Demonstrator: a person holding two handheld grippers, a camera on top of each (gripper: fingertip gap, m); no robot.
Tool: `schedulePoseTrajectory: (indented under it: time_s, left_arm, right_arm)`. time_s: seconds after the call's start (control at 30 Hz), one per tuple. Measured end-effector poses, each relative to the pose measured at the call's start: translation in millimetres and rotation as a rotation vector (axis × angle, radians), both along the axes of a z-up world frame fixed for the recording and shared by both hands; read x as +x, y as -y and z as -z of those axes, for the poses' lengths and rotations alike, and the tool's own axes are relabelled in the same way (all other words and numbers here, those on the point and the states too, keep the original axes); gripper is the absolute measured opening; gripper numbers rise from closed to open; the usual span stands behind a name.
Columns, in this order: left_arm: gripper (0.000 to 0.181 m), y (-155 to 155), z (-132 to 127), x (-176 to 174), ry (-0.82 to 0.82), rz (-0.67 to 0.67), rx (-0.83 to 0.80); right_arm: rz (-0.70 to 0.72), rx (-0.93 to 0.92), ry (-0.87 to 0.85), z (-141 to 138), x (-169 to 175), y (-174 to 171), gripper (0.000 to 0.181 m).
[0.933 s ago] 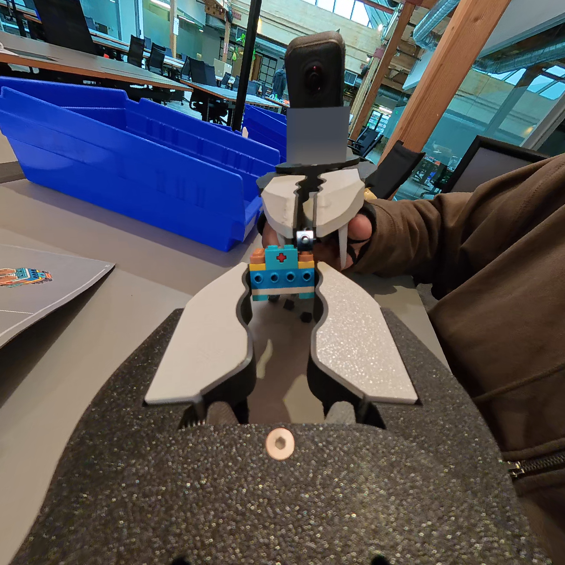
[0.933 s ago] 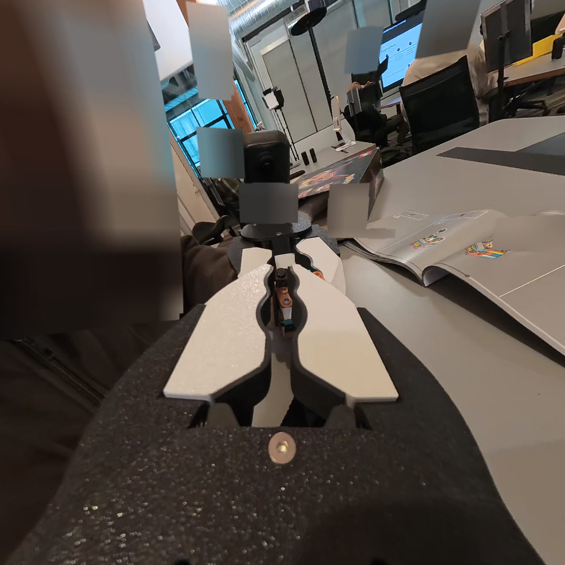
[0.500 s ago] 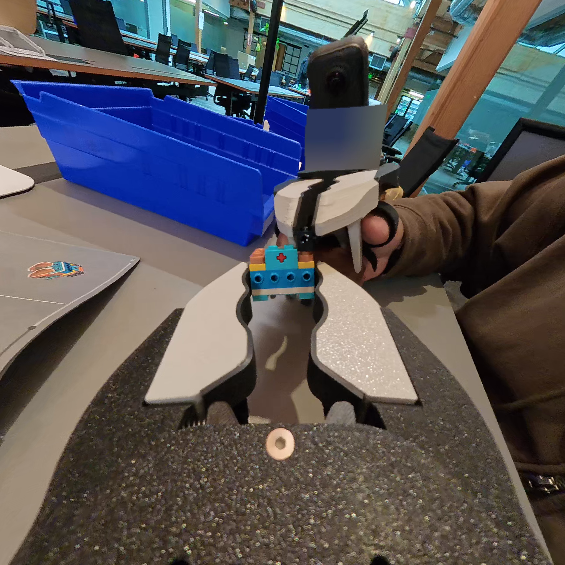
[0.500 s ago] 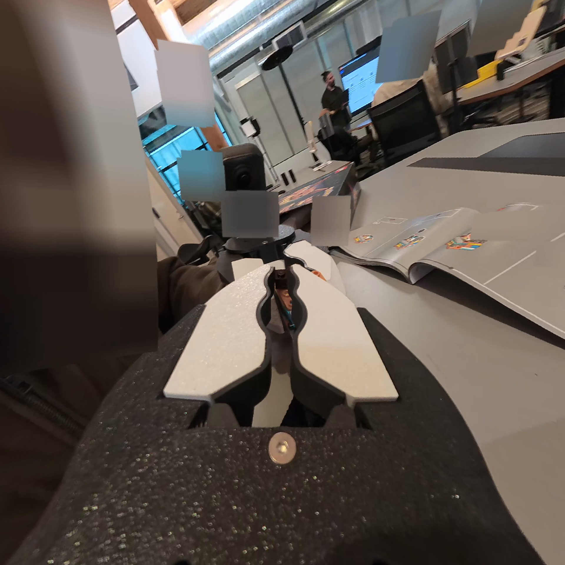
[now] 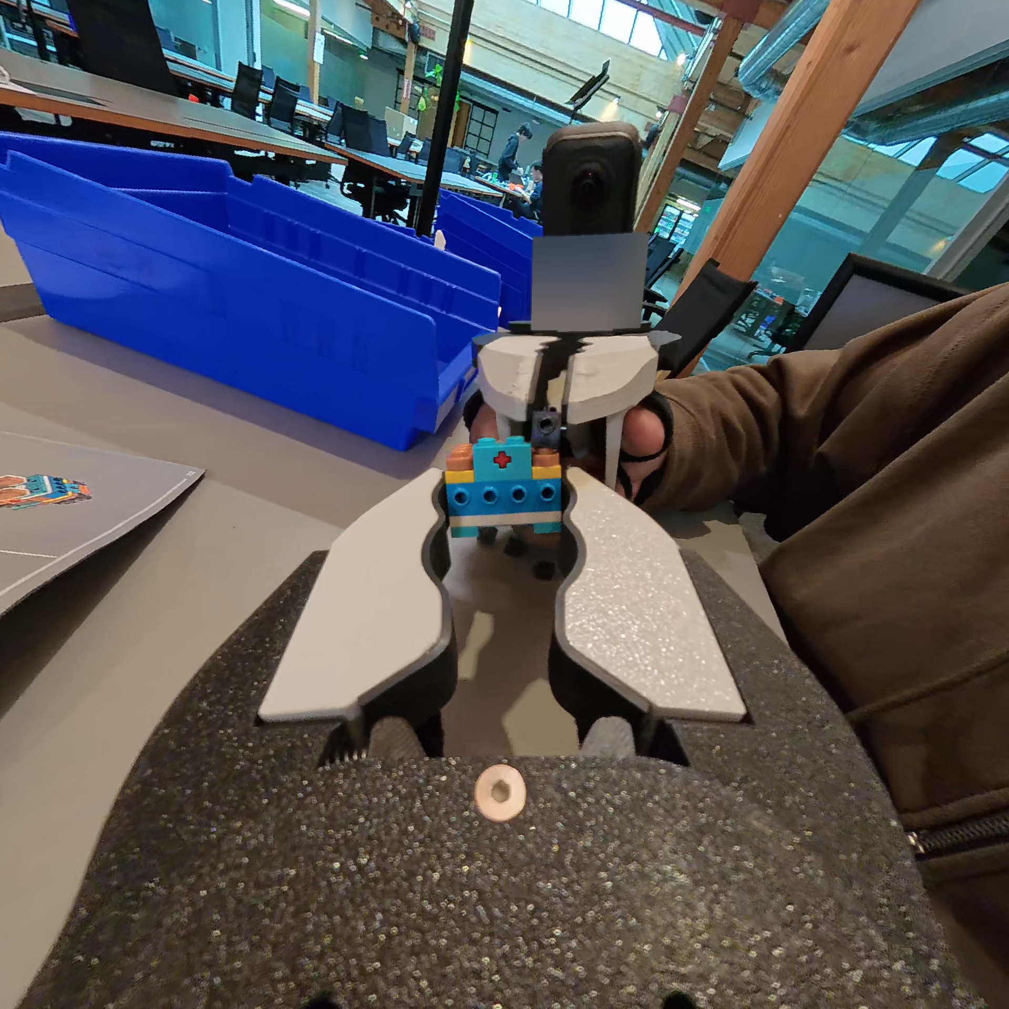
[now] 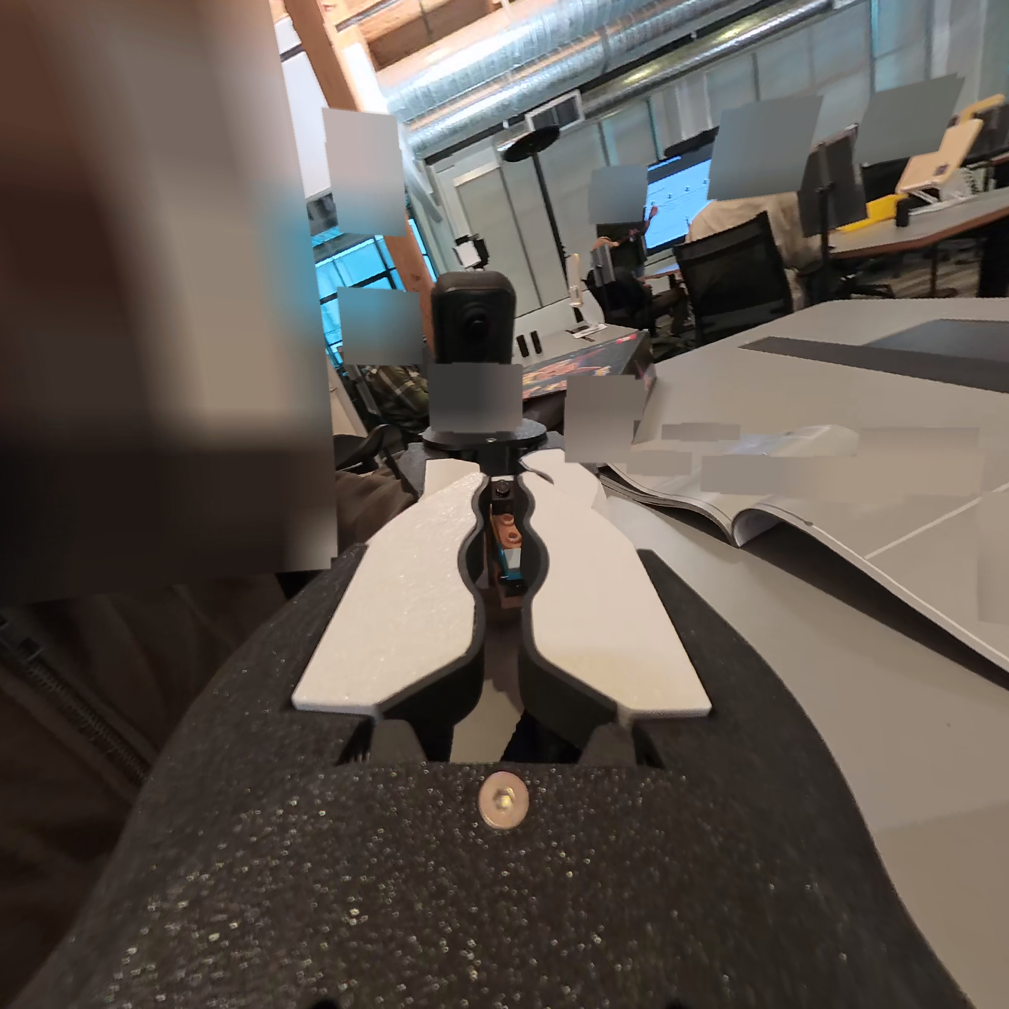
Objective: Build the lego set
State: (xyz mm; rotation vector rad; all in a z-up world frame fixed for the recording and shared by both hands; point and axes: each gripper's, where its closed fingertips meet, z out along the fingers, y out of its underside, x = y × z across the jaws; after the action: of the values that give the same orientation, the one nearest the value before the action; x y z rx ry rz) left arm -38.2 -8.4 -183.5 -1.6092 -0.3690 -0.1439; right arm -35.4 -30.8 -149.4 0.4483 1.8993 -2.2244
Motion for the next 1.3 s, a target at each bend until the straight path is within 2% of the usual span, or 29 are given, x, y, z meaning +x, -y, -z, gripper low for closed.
schedulePoseTrajectory:
  time_s: [0.03, 1.3]
  left_arm:
    - [0.037, -0.3, -0.7, 1.3, 0.003, 0.008, 0.004]
    - [0.037, -3.3, 6.8, 7.8, 0.005, 0.052, -0.033]
  right_arm:
    - [-0.007, -0.004, -0.006, -0.9, 1.1, 0.0, 0.007]
    - [-0.064, 0.01, 0.007, 4.2, 5.5, 1.3, 0.007]
